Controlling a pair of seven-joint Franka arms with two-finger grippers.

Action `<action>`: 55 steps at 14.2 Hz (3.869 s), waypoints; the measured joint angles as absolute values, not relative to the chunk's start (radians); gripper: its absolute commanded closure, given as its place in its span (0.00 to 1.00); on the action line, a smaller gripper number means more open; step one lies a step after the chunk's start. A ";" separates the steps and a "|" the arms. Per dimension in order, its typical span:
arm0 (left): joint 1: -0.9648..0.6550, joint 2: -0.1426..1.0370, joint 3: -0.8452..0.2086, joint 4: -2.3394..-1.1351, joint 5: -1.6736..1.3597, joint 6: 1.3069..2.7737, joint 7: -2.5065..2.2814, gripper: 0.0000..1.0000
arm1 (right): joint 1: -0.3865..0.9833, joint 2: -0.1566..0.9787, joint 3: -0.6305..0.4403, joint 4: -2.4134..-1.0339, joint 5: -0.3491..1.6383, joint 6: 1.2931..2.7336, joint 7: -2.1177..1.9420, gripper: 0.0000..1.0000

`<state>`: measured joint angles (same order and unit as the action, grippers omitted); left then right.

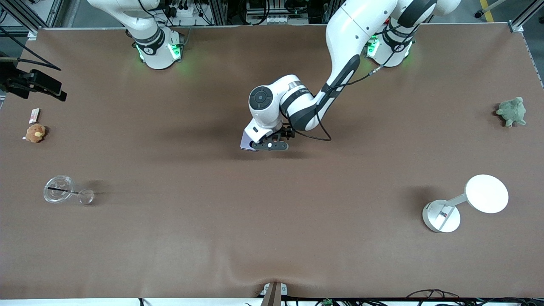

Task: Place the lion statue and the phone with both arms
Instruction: 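Close the left gripper on the brown lion figurine, then carry the lion toward the lamp while the right gripper reaches out, then lower the lion beside the lamp while the right gripper grasps the phone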

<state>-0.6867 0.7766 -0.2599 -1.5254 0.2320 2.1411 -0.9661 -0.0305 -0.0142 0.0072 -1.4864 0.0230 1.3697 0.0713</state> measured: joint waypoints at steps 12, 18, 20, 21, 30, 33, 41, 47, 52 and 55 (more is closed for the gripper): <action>-0.596 0.659 -0.252 -1.468 0.232 2.140 -1.005 1.00 | -0.030 0.012 0.011 -1.491 0.024 1.368 0.069 0.00; -0.410 0.447 -0.250 -1.470 0.225 2.015 -1.003 1.00 | 0.032 0.166 0.031 -1.497 0.033 1.381 0.069 0.00; -0.327 0.423 -0.248 -1.474 0.225 1.995 -0.978 1.00 | 0.074 0.207 0.032 -1.498 0.077 1.414 0.091 0.00; -0.285 0.422 -0.246 -1.478 0.225 1.992 -0.950 1.00 | 0.087 0.224 0.032 -1.500 0.122 1.440 0.124 0.00; -0.038 0.532 -0.243 -1.514 0.247 1.994 -0.563 1.00 | 0.303 0.296 0.037 -1.616 0.227 1.745 0.473 0.00; -0.018 0.615 -0.243 -1.517 0.341 2.020 -0.515 1.00 | 0.392 0.303 0.038 -1.730 0.228 1.915 0.504 0.00; 0.099 0.747 -0.243 -1.511 0.389 2.146 -0.297 1.00 | 0.568 0.429 0.038 -1.832 0.228 2.158 0.570 0.00; 0.113 0.757 -0.243 -1.507 0.389 2.180 -0.245 1.00 | 0.620 0.509 0.038 -1.865 0.228 2.296 0.585 0.00; 0.109 0.773 -0.248 -1.507 0.389 2.239 -0.244 0.93 | 0.661 0.530 0.038 -1.922 0.228 2.387 0.650 0.00; 0.107 0.781 -0.250 -1.507 0.389 2.245 -0.244 0.00 | 0.681 0.550 0.038 -1.925 0.228 2.426 0.673 0.00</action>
